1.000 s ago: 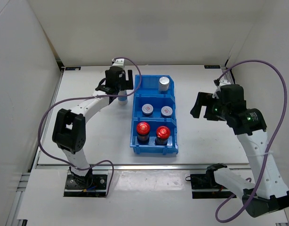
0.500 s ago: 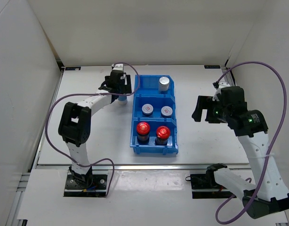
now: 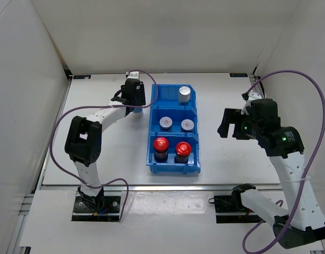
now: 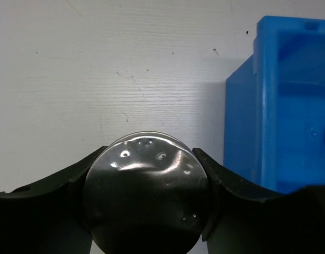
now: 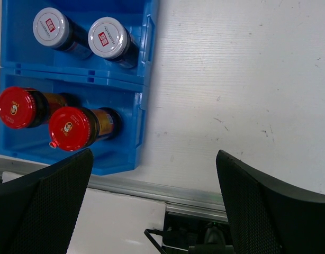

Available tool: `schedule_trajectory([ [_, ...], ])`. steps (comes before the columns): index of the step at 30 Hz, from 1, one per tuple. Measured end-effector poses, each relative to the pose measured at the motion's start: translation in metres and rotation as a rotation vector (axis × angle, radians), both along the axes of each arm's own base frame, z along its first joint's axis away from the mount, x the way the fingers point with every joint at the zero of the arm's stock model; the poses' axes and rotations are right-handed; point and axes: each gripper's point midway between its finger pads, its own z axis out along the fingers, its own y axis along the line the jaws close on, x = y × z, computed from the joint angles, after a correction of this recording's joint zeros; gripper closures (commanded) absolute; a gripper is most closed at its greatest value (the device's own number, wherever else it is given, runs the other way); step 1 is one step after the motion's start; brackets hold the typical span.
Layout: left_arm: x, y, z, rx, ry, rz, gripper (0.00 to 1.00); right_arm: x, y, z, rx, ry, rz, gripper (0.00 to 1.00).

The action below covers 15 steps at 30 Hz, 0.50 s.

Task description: Organize the condiment bottles

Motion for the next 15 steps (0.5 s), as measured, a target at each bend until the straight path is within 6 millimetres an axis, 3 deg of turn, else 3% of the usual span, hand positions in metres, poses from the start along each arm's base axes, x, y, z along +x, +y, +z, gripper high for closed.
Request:
schedule_trajectory([
  [3, -0.001, -0.010, 0.022, 0.030, -0.047, -0.017, 0.78, -0.001, 0.000, 0.001, 0.001, -0.003, 0.000, 0.00],
  [5, 0.001, -0.026, 0.047, 0.045, -0.111, -0.038, 0.79, -0.001, 0.000, 0.001, 0.001, -0.004, 0.000, 0.00],
  [11, 0.002, -0.086, 0.136, 0.033, -0.351, -0.109, 0.78, -0.003, -0.001, -0.002, -0.003, 0.008, 0.000, 0.00],
  [15, -0.001, -0.122, 0.166, -0.004, -0.432, -0.163, 0.75, -0.005, -0.002, -0.003, -0.006, 0.015, -0.001, 0.00],
])
